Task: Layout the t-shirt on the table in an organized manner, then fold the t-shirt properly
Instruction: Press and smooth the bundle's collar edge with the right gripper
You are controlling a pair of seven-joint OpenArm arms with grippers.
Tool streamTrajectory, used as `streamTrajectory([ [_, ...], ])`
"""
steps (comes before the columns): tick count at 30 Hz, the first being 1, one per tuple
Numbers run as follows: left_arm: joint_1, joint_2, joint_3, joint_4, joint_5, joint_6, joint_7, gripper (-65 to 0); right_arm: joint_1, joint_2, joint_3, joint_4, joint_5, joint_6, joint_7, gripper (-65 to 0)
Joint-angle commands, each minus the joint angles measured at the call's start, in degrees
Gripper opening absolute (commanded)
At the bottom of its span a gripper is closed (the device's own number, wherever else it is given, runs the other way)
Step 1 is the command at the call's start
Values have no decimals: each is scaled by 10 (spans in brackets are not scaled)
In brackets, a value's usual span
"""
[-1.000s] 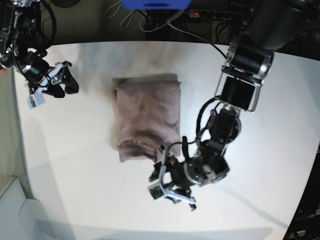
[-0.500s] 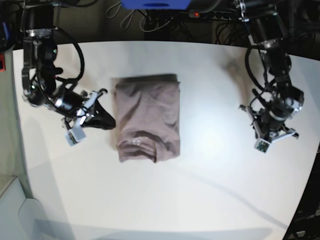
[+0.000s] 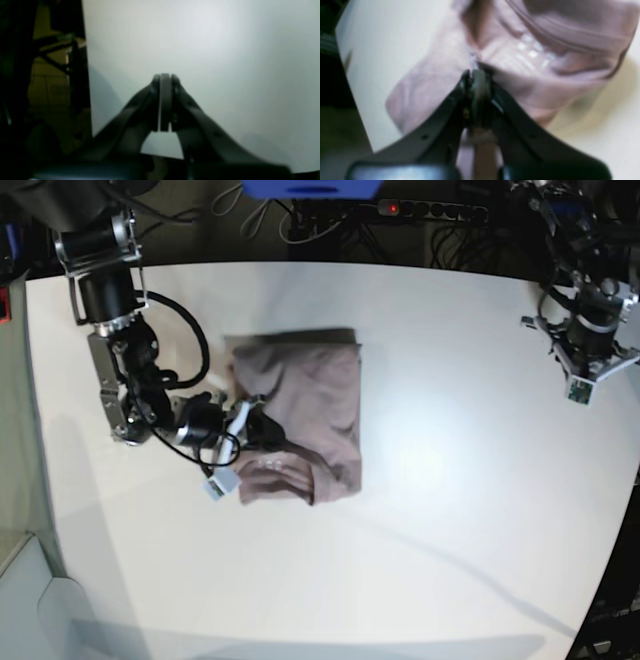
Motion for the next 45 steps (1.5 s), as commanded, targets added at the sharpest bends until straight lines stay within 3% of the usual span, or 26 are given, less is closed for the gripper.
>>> streamTrajectory([
  [1,0,-1,-6,12,-6,5,-11,-641,24,2,-4,-15,12,7,32,-650],
  [5,3,2,-29,12,-6,5,-7,-641,63,1,-36,-116,12,7,108,-650],
  [11,1,15,-48,12,-6,5,-7,-641,115,-2,-37,-173,12,7,169,-650],
  [19,2,18,-49,12,-6,5,-7,-641,151,-19,-39,-170,13,7,143,-650],
  [28,3,18,-49,12,-6,5,-7,-641,94,-83,-43,-176,9,7,149,-650],
  [35,3,18,-49,10,-6,5,-7,-641,66,-121,-39,-178,-85,7,194,-650],
  [42,3,17,-48,8,-6,5,-10,-641,82,-118,-37,-172,-94,7,202,-650],
  [45,3,17,-46,7,-6,5,-10,-641,96,-110,-3,-146,-94,7,201,-650],
])
